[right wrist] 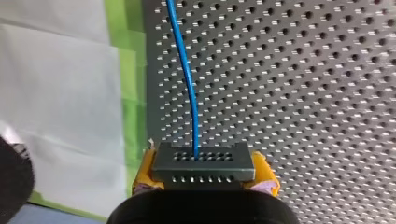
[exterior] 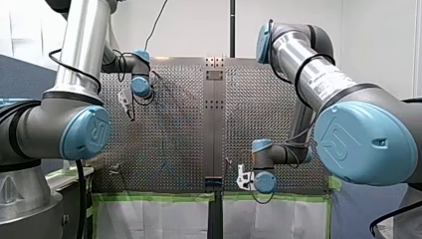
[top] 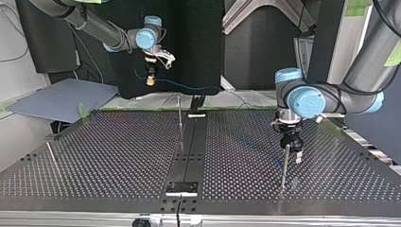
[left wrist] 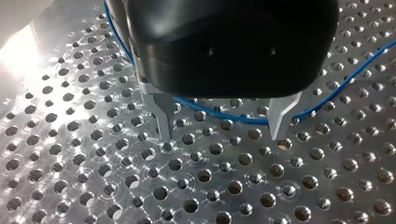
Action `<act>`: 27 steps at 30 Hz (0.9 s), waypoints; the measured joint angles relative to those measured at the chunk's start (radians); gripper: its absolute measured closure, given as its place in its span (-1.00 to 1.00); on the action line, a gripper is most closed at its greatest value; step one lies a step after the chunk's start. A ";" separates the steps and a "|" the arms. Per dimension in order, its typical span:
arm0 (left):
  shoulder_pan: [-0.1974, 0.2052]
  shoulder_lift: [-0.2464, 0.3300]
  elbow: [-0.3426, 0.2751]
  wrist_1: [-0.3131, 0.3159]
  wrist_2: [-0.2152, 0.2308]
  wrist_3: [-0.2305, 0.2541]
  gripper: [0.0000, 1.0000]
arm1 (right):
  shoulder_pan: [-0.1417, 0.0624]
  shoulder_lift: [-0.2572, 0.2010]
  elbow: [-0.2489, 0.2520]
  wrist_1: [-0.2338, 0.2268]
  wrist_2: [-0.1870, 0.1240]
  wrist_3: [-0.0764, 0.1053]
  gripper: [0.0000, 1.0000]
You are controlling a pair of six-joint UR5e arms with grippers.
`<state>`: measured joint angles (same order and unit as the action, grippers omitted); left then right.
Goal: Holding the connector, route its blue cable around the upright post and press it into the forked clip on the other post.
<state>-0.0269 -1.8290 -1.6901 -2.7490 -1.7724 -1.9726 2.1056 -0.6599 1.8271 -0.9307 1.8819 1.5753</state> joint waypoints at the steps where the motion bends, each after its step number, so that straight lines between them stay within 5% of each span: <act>1: 0.000 0.000 0.000 0.000 0.000 0.000 -1.00 | 0.000 -0.008 0.004 -0.005 -0.002 -0.001 1.00; 10: 0.000 0.000 0.000 -0.002 0.000 0.000 -1.00 | -0.003 -0.073 0.016 -0.012 -0.011 -0.023 1.00; 18: 0.000 0.000 0.000 -0.003 0.000 0.000 -1.00 | -0.006 -0.077 0.026 -0.018 -0.018 -0.048 1.00; 27: 0.000 0.000 0.000 -0.006 0.000 0.000 -1.00 | -0.024 -0.072 0.049 -0.077 -0.055 -0.051 1.00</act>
<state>-0.0269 -1.8290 -1.6901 -2.7550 -1.7724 -1.9726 2.0820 -0.7318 1.8761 -1.0074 1.8264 1.5238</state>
